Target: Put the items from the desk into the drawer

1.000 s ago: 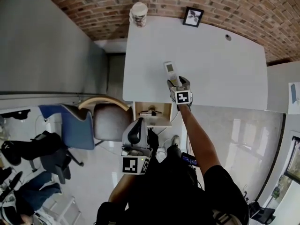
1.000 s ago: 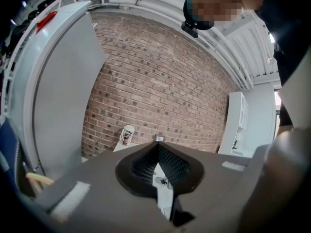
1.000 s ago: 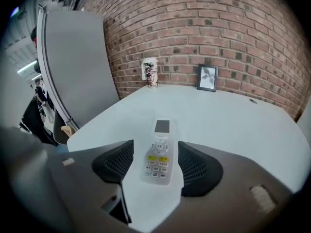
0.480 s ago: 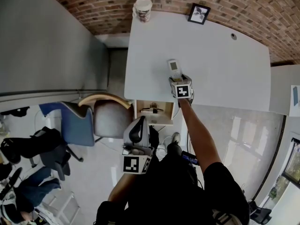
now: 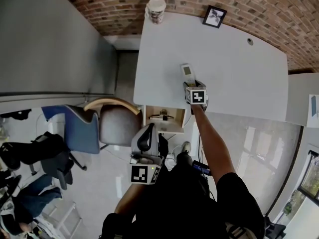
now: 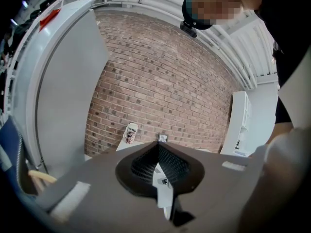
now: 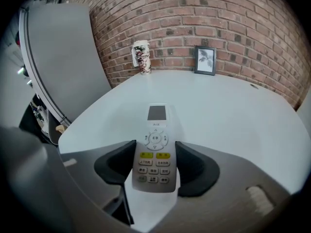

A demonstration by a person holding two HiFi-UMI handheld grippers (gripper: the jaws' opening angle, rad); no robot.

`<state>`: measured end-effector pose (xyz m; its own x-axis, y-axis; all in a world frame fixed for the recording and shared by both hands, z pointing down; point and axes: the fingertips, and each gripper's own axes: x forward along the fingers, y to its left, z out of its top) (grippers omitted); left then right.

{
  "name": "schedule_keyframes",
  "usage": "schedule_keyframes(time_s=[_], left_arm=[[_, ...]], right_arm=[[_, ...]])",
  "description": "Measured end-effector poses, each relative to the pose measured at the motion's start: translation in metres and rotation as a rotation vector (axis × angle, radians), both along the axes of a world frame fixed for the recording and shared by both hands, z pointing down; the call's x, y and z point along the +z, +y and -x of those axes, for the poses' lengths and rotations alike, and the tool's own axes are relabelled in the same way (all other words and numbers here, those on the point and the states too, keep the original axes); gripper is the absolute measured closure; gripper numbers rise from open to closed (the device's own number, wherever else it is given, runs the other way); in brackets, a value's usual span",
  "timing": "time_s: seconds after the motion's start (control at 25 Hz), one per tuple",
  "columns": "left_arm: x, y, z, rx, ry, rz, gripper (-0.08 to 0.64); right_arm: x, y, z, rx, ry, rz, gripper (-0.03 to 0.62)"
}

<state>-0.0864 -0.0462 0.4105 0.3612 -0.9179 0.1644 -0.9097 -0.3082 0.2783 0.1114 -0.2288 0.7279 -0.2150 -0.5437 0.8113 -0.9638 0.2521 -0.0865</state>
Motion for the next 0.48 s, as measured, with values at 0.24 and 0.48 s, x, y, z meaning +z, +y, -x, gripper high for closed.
schedule_keyframes(time_s=[0.24, 0.48], left_arm=[[-0.003, 0.005, 0.001, -0.015, -0.002, -0.010, 0.540], [-0.010, 0.015, -0.005, -0.032, -0.004, -0.030, 0.540]], right_arm=[[-0.008, 0.010, 0.005, -0.019, -0.047, 0.003, 0.341], [-0.018, 0.032, 0.005, -0.040, -0.090, -0.001, 0.341]])
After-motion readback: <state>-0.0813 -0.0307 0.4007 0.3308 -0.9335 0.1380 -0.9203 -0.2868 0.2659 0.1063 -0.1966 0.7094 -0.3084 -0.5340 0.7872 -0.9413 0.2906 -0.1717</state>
